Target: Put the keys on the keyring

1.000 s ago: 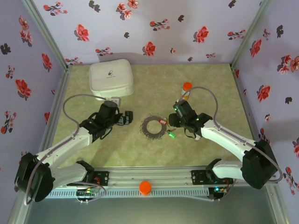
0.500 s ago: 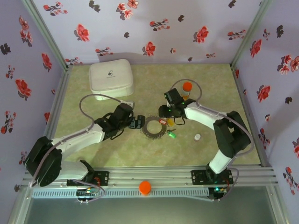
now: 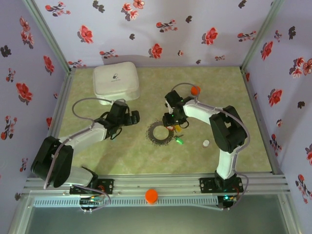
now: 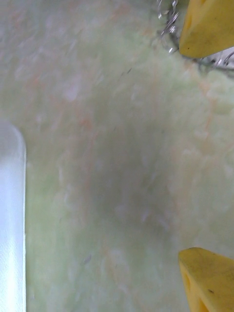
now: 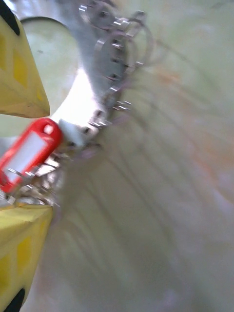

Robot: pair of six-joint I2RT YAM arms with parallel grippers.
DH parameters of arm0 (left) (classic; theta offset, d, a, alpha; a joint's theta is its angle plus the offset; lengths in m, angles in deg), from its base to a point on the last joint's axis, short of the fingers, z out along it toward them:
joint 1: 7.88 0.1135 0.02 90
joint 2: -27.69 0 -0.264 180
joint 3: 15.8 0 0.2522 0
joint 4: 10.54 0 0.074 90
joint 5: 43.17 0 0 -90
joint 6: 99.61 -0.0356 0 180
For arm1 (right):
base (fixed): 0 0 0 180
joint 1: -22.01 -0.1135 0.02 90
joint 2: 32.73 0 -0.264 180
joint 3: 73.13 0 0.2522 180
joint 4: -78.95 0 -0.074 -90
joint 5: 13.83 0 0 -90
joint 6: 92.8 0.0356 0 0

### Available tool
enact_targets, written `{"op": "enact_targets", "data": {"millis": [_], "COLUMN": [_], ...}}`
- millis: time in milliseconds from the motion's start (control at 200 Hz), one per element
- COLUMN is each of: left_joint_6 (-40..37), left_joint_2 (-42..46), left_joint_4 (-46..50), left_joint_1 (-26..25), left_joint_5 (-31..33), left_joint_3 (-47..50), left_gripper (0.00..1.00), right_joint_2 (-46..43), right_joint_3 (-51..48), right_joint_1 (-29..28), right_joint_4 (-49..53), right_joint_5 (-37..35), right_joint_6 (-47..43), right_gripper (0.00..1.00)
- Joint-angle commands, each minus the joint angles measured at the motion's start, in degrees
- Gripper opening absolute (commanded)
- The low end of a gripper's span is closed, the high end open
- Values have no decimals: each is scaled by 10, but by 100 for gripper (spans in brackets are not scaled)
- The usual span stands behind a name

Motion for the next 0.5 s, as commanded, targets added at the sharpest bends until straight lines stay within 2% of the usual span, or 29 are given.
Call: {"op": "enact_targets", "data": {"millis": [0,75,230,355,455,495], "left_joint_6": [-26,-50,-98,-79,-58,-55], "left_joint_2": [16,18,24,32,31,28], "left_joint_4": [-72,-86,-106,-145,-196,-213], "left_joint_1": [17,34,40,39,36,32], "left_joint_5": [-13,-28,-71,-98,-106,-107], "left_joint_3": [27,30,32,54,80,88], "left_gripper": [100,100,100,100,100,100], "right_joint_2": [-37,-54,-101,-118,-120,-122], "right_joint_3": [-15,-21,-27,-31,-46,-56], "right_joint_1": [-7,-7,-19,-74,-108,-112], "right_joint_4": [65,68,72,103,124,126], "right_joint_5": [44,42,-37,-74,-86,-91], "right_joint_6": [-11,-8,33,71,129,167], "right_gripper": [51,50,47,44,36,28]}}
